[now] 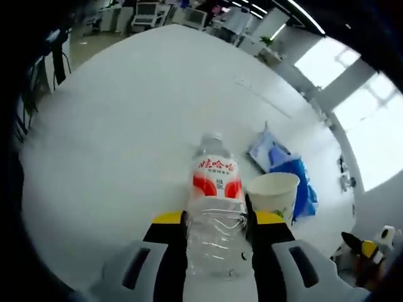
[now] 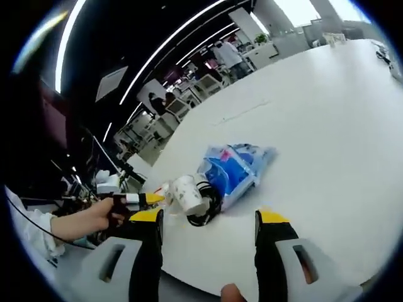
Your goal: Arrange the tabletop items into an orderly group along one side of the table until the central work area is clear of visible clutter.
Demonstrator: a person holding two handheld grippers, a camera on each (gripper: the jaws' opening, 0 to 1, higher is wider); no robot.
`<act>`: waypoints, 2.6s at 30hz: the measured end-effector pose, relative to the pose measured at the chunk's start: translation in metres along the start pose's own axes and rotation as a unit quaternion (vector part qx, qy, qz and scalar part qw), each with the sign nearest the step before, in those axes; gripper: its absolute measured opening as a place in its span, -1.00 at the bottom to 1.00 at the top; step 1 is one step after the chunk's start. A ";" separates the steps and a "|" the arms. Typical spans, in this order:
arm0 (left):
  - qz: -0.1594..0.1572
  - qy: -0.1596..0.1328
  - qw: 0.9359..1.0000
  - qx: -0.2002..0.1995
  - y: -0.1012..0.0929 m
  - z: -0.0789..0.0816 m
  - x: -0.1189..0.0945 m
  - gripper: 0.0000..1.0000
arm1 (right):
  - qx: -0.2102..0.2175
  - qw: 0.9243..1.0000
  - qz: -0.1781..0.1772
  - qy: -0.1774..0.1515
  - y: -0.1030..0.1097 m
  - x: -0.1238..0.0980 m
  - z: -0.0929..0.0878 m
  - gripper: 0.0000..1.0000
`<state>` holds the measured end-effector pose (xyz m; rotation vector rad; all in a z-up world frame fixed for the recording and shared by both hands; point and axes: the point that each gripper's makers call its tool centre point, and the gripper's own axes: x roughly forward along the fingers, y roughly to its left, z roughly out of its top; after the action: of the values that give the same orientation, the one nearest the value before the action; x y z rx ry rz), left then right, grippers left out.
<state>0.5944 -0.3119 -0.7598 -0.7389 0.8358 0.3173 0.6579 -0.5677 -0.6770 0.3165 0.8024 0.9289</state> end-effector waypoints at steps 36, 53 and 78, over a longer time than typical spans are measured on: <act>-0.029 -0.053 0.995 -0.079 -0.002 0.028 -0.027 -0.35 | 0.168 0.957 0.164 0.172 0.154 0.189 0.069 0.09; -0.069 -0.095 0.990 -0.073 -0.031 0.058 -0.052 -0.35 | 0.224 0.943 0.117 0.216 0.137 0.232 0.025 0.10; -0.098 -0.099 0.990 -0.035 -0.042 0.060 -0.063 -0.34 | 0.254 0.938 0.139 0.192 0.149 0.256 0.022 -0.24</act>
<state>0.6092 -0.2983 -0.6653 -0.8344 0.5614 0.2406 0.6744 -0.2724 -0.6997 0.7278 1.3891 1.0538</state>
